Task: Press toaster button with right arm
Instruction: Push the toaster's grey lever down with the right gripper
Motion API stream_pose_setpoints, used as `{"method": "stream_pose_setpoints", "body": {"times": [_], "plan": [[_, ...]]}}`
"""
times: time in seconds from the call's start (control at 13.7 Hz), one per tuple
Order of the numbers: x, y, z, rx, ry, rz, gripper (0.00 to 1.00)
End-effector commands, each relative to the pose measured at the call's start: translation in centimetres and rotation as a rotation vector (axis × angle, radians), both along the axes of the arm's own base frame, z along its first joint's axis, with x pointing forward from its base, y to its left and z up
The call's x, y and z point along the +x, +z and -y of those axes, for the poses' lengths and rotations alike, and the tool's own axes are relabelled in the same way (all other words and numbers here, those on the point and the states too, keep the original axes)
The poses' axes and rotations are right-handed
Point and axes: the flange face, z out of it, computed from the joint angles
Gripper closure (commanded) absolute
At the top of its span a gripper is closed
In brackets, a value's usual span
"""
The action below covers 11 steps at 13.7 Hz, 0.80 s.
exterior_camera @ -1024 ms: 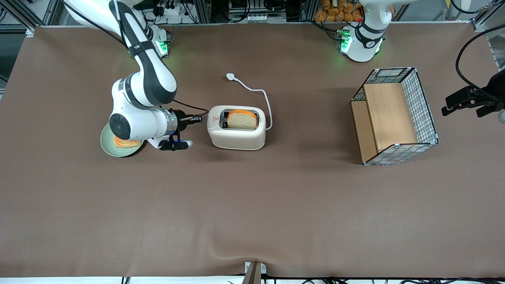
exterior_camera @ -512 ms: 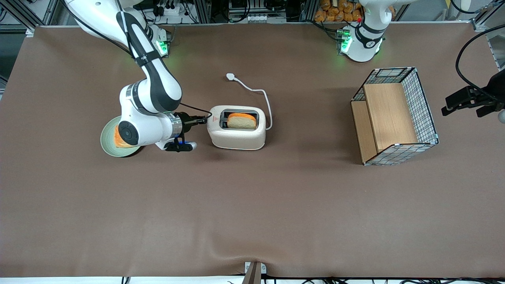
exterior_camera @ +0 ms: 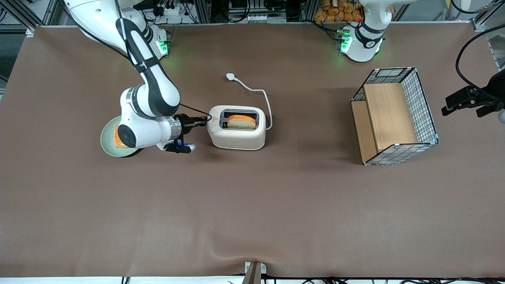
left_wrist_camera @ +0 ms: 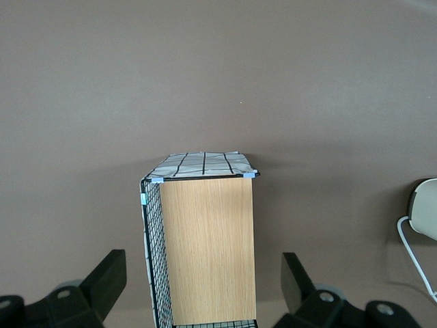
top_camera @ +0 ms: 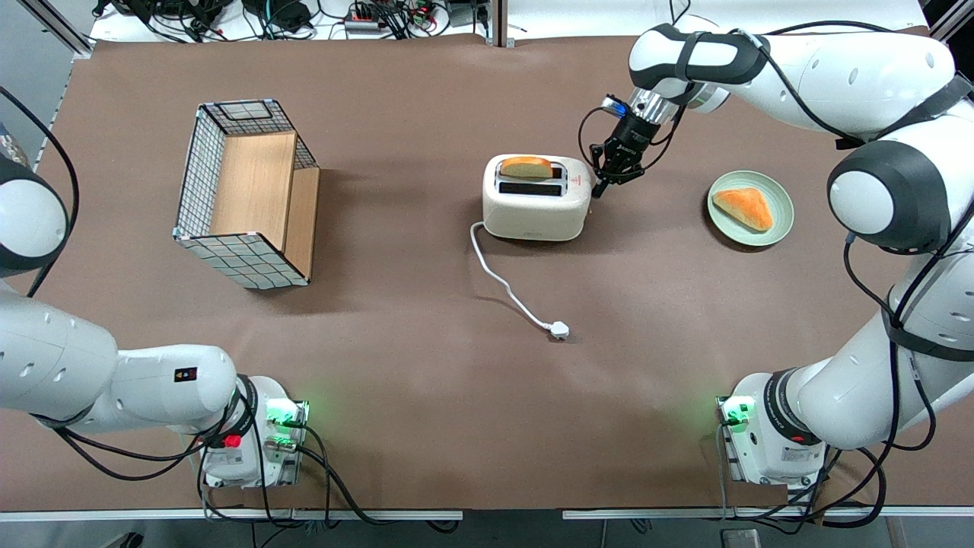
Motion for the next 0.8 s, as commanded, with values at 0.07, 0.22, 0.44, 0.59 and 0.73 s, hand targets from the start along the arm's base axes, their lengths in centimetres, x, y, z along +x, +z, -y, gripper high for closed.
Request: {"method": "stream_pose_setpoints", "body": {"times": [0.07,0.22,0.44,0.59,0.73], "plan": [[-0.6,-2.4,1.5,0.063,-0.054,-0.023,1.00],[-0.6,-3.5,1.8,0.084,-0.070,-0.035,1.00],[-0.5,-5.4,2.5,0.121,-0.087,-0.050,1.00],[-0.5,-6.3,2.6,0.141,-0.095,-0.053,1.00],[-0.2,-6.5,2.6,0.130,-0.103,-0.024,1.00]]}}
